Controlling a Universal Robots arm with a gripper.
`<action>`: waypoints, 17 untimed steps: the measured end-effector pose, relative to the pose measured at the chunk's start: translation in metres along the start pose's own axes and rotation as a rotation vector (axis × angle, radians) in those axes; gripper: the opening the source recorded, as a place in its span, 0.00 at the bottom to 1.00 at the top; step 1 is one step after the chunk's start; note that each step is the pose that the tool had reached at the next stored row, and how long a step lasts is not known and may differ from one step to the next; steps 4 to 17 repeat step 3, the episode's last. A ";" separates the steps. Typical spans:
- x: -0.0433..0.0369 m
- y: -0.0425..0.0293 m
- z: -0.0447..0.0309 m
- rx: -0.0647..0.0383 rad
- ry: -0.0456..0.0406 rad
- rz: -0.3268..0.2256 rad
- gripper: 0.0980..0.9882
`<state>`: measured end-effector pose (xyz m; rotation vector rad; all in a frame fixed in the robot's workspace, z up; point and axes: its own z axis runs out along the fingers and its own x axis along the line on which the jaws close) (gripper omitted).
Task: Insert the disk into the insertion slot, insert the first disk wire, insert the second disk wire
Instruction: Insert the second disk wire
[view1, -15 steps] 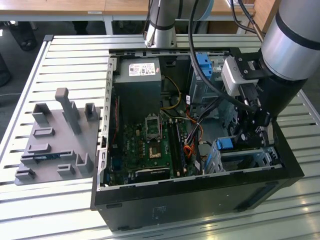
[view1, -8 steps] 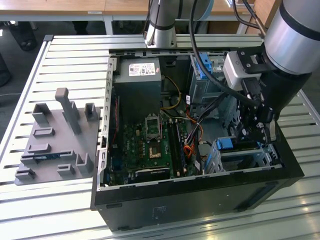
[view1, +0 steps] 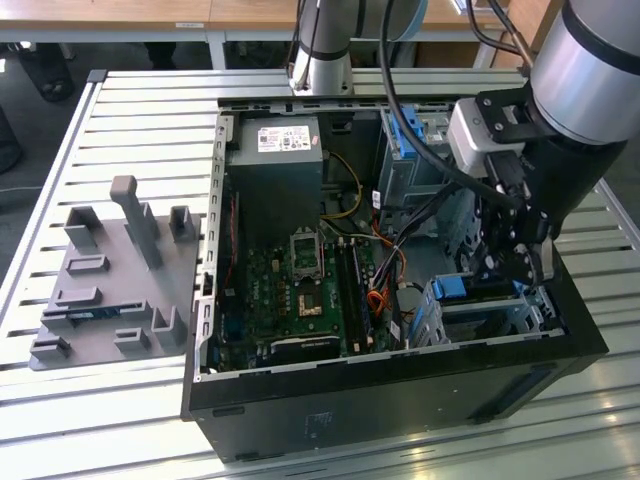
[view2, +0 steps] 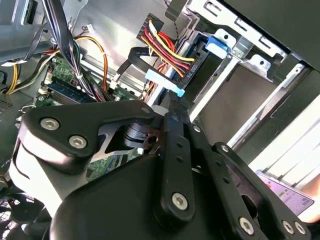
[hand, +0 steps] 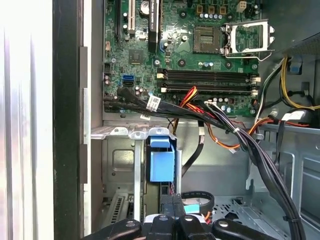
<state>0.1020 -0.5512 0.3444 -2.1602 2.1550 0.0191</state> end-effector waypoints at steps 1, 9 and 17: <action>0.0000 0.0000 -0.0004 0.000 -0.0001 0.000 0.01; -0.0001 0.0000 -0.0008 0.000 -0.0002 0.000 0.01; -0.0001 0.0000 -0.0008 0.000 -0.0002 0.000 0.01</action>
